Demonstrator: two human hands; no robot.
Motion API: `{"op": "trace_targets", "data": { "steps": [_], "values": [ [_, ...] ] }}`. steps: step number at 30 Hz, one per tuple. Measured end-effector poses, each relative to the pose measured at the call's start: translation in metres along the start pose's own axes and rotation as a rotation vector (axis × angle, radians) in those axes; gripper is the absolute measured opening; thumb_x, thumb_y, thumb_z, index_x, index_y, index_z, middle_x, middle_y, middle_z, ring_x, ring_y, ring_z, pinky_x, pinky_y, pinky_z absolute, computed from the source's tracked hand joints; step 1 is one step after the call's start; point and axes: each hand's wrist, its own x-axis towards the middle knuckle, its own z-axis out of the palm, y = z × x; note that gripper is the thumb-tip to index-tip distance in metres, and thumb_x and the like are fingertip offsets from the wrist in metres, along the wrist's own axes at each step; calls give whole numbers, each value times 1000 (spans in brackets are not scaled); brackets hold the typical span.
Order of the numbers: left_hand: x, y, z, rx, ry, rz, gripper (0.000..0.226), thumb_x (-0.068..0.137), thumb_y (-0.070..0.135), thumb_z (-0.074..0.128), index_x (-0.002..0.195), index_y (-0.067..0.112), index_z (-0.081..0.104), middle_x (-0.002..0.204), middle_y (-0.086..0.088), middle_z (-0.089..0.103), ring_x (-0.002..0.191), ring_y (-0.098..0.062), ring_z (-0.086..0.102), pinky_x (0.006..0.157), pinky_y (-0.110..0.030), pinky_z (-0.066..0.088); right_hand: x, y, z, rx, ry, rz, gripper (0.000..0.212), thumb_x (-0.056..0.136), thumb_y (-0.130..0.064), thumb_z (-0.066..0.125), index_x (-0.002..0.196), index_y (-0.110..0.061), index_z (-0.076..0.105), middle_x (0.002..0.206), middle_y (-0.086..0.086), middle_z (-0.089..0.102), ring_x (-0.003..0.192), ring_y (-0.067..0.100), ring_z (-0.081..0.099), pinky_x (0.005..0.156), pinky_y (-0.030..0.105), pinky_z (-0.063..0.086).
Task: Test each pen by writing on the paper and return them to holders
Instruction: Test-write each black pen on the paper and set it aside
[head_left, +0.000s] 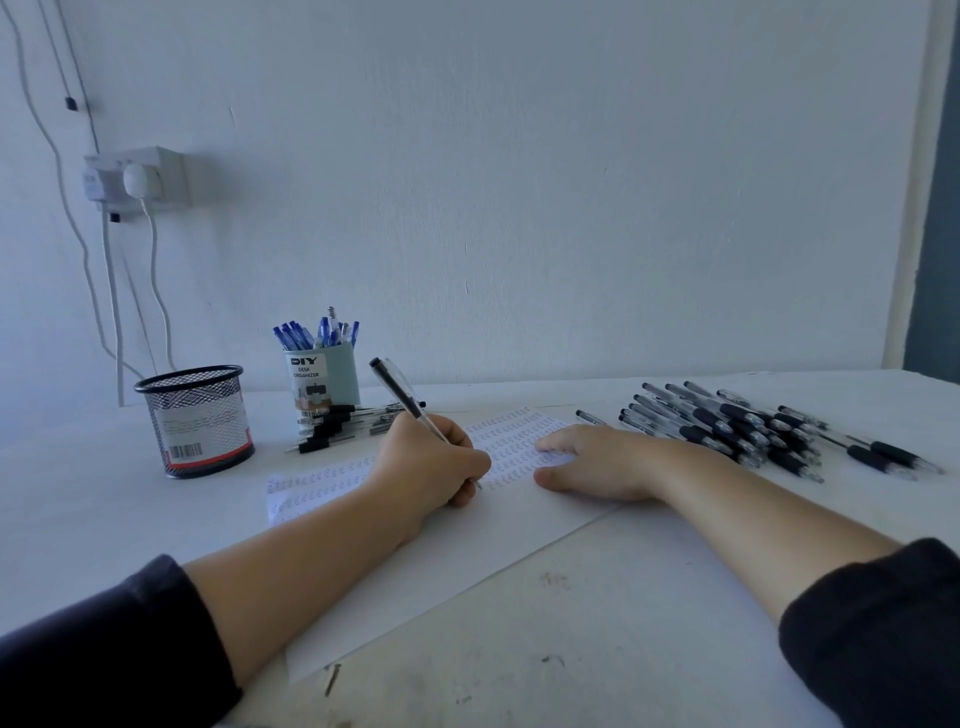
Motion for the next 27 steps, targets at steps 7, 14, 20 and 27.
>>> {"op": "trace_targets", "data": {
  "steps": [7,14,20,27],
  "values": [
    [-2,2,1,8,-11,8,10,69,-8,62,67,2,59,51,-11,57,38,-14,52,48,-23,50,1,1,1,-3,0,-5,60,92,-49,48,147,-32,31,157,-9,22,143,13,22,117,33,18],
    [-2,2,1,27,-3,6,10,69,-8,61,67,2,59,50,-10,57,37,-13,51,48,-22,49,1,1,0,-10,-2,-8,60,92,-49,48,147,-31,31,157,-9,22,144,13,21,117,33,17],
    [-4,2,1,26,-27,25,8,70,-7,62,69,0,61,54,-12,59,39,-14,53,49,-23,50,0,0,0,-8,0,-11,59,93,-49,47,147,-32,30,157,-9,21,144,12,21,117,32,17],
    [-2,1,1,56,-21,30,8,69,-6,62,67,2,61,51,-10,58,40,-15,53,49,-23,50,-1,-1,0,-5,-4,-15,59,94,-47,47,147,-30,30,157,-9,21,143,11,21,117,31,17]
  ]
}}
